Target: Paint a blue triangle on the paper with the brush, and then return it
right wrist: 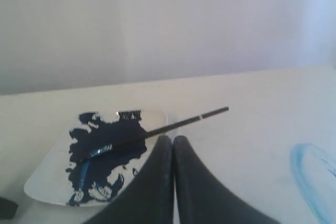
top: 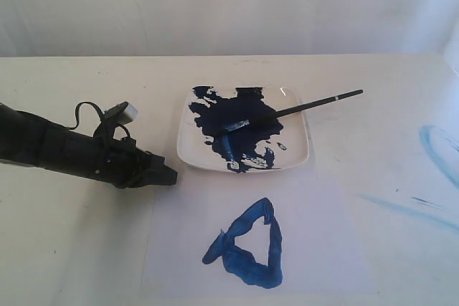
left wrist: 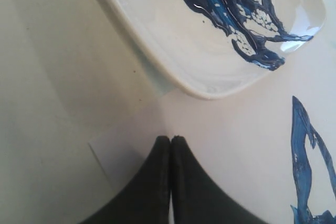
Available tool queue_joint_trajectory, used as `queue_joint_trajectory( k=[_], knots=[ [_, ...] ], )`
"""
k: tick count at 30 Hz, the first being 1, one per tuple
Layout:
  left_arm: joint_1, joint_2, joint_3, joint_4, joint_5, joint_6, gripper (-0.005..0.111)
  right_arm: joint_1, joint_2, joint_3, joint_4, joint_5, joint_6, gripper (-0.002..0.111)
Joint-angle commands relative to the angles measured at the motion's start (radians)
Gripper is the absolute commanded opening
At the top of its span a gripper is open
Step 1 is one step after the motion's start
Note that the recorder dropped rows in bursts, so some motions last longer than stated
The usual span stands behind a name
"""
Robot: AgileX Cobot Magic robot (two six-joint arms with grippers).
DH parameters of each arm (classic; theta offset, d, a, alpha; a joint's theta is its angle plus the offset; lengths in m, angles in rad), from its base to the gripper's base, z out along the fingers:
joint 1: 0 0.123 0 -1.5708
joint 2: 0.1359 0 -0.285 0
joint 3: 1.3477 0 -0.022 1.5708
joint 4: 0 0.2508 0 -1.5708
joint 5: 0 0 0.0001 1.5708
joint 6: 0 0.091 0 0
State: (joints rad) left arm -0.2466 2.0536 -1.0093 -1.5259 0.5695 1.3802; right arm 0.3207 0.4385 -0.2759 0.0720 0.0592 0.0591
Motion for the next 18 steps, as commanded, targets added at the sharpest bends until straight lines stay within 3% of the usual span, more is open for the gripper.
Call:
queue_joint_trajectory(
  k=[1,18],
  knots=[
    [-0.006,0.017,0.006,0.001,-0.001,-0.011,0.000,-0.003,-0.122,0.094,0.006,-0.145,-0.030,0.000],
    [-0.006,0.017,0.006,0.001,-0.001,-0.011,0.000,-0.003,-0.147,0.141,0.021,-0.052,-0.025,0.000]
  ],
)
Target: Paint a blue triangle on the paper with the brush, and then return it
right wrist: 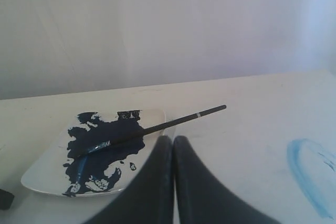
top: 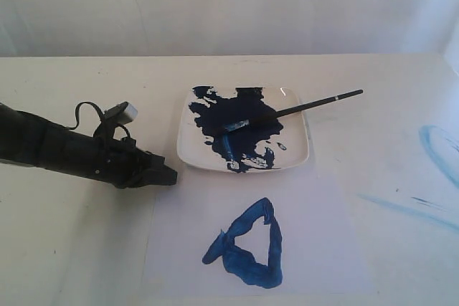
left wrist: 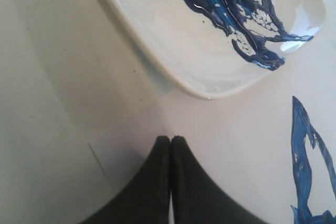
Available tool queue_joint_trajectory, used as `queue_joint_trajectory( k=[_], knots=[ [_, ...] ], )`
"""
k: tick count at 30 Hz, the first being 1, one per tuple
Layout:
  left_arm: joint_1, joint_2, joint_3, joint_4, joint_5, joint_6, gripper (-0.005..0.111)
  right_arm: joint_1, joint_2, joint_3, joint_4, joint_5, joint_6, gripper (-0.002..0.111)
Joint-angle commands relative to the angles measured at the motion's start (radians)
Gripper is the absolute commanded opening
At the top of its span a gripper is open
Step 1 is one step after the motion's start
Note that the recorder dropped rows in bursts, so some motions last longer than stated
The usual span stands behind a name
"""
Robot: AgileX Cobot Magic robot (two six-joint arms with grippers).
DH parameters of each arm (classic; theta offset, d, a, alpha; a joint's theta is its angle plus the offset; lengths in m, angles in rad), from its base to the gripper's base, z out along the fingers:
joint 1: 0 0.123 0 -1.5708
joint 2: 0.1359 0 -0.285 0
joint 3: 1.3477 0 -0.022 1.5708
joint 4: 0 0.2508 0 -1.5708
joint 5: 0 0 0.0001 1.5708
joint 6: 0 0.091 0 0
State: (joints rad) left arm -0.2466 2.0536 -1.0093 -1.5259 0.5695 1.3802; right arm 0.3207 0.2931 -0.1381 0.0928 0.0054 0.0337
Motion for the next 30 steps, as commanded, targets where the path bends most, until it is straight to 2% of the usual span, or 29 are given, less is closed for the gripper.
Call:
queue_joint_trajectory(
  k=[1,15,22,30],
  knots=[
    [-0.006,0.017,0.006,0.001,-0.001,-0.011,0.000,-0.003,-0.002,0.003,0.001,0.002,0.000,0.000],
    [-0.006,0.017,0.006,0.001,-0.001,-0.011,0.000,-0.016,-0.024,0.003,-0.009,0.002,-0.034,0.000],
    [-0.006,0.017,0.006,0.001,-0.001,-0.011,0.000,-0.136,-0.076,0.051,-0.023,0.021,-0.220,0.000],
    [-0.006,0.017,0.006,0.001,-0.001,-0.011,0.000,-0.329,-0.113,0.138,0.007,0.017,-0.229,0.000]
  ],
)
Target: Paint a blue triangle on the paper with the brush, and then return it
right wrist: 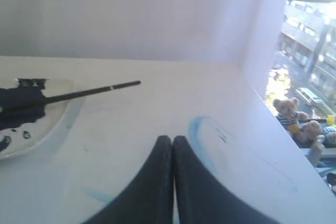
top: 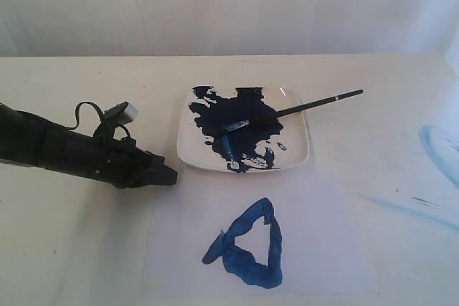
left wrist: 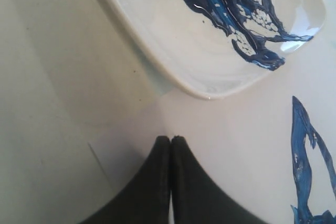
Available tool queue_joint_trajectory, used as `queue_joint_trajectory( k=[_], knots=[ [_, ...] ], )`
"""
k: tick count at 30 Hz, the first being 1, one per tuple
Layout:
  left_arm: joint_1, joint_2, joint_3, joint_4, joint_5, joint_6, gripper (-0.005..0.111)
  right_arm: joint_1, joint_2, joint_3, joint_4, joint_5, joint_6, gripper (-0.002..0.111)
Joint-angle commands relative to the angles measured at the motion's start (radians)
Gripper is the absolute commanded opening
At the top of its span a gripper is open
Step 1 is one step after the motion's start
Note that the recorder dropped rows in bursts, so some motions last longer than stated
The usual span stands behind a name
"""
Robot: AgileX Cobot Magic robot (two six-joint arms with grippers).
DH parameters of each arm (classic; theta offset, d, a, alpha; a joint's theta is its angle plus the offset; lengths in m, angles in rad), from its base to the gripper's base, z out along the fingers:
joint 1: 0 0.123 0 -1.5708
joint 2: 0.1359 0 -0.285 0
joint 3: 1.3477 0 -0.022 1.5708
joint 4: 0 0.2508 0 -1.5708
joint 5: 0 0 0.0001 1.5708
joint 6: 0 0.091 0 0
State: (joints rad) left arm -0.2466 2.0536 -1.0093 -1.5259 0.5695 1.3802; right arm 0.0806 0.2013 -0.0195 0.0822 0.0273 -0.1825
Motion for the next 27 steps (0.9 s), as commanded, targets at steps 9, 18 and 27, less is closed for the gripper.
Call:
queue_joint_trajectory(
  k=[9,18,27],
  knots=[
    [-0.006,0.017,0.006,0.001,-0.001,-0.011,0.000,-0.176,-0.119,0.020,0.011,0.046,-0.022,0.000],
    [-0.006,0.017,0.006,0.002,-0.001,-0.011,0.000,-0.176,-0.201,0.020,-0.008,0.258,-0.023,0.000],
    [-0.006,0.017,0.006,0.002,-0.002,-0.011,0.000,-0.174,-0.201,0.020,-0.012,0.263,-0.023,0.000]
  ],
)
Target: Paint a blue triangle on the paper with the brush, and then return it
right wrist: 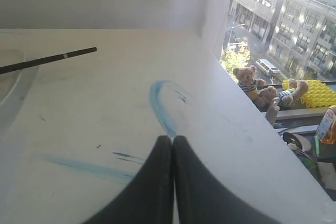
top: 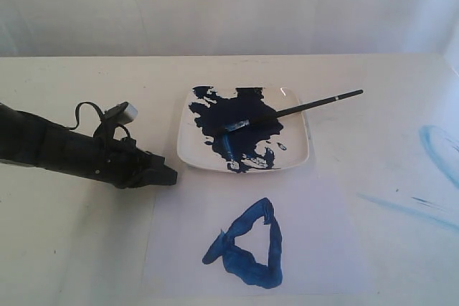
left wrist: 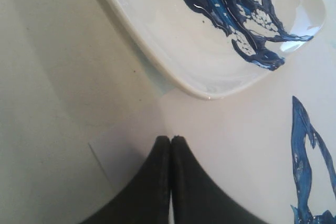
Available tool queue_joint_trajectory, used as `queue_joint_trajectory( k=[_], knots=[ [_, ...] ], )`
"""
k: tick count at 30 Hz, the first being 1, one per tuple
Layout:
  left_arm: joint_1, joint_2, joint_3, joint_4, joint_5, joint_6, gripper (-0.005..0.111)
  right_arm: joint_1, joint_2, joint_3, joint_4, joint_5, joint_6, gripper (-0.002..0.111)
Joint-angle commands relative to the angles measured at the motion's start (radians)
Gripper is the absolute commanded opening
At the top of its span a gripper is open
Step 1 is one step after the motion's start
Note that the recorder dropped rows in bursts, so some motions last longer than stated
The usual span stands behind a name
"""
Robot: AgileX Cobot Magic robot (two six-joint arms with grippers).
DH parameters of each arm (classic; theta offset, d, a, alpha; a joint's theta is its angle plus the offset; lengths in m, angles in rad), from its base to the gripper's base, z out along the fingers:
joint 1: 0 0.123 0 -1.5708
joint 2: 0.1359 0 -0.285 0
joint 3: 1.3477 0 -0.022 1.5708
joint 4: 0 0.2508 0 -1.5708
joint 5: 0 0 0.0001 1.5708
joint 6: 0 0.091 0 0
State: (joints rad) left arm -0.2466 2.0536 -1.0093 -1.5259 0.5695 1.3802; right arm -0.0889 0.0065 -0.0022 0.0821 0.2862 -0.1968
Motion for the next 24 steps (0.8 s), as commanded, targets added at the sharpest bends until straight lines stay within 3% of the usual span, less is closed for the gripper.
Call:
queue_joint_trajectory(
  k=[1,24],
  knots=[
    [-0.006,0.017,0.006,0.002,-0.002,-0.011,0.000,0.009,-0.007,0.002,-0.012,0.005,-0.009,0.000],
    [-0.006,0.017,0.006,0.002,-0.002,-0.011,0.000,0.099,-0.007,0.002,0.016,0.069,-0.006,0.000]
  ],
)
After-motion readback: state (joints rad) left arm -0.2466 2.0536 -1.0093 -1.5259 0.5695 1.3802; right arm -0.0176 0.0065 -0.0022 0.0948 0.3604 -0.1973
